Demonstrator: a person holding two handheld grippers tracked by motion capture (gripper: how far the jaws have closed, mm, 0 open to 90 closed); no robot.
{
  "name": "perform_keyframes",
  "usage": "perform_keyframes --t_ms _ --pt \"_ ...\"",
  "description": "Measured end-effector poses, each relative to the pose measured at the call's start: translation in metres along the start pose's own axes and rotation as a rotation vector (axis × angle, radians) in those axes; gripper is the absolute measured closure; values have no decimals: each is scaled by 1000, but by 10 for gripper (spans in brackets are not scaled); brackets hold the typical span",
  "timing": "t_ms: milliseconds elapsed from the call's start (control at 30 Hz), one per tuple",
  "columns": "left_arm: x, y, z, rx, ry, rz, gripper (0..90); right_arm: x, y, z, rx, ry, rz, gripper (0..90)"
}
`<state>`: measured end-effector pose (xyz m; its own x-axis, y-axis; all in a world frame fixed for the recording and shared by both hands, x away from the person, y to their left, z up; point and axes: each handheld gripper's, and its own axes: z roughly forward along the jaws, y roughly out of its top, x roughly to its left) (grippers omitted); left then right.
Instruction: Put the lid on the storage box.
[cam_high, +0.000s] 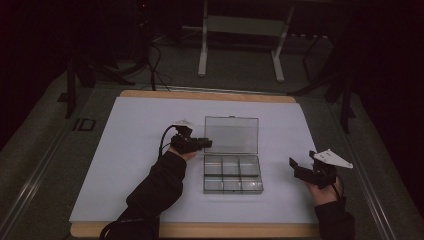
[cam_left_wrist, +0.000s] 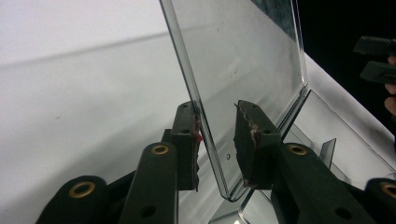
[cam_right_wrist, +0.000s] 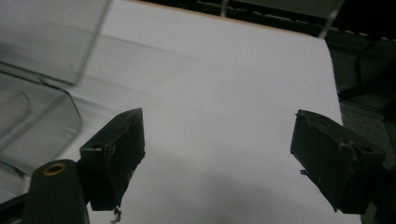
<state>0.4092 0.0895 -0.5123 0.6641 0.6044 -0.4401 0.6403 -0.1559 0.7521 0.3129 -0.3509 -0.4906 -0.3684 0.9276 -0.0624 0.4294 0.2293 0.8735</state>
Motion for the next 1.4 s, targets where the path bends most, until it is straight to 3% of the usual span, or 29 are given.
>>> perform_keyframes --t_ms 400,600,833,1167,1233,1267,1400 --pt "-1 -1 -5 -20 -18 21 772 19 48 8 -64 85 -68 213" --pt "-2 -3 -7 -35 -22 45 786 34 67 24 -77 158 -90 271" --pt "-3 -4 -9 -46 -28 61 797 44 69 38 -72 201 -81 342" --pt "-2 -6 -10 -63 -37 96 802 53 58 68 7 314 -90 534" --pt "-2 -6 -10 -63 -37 96 802 54 58 69 9 319 -90 534" --pt "-2 -7 -10 -65 -39 98 804 56 56 72 16 331 -97 598" --pt "-1 -7 -10 -68 -41 101 804 58 56 78 31 346 -102 662"
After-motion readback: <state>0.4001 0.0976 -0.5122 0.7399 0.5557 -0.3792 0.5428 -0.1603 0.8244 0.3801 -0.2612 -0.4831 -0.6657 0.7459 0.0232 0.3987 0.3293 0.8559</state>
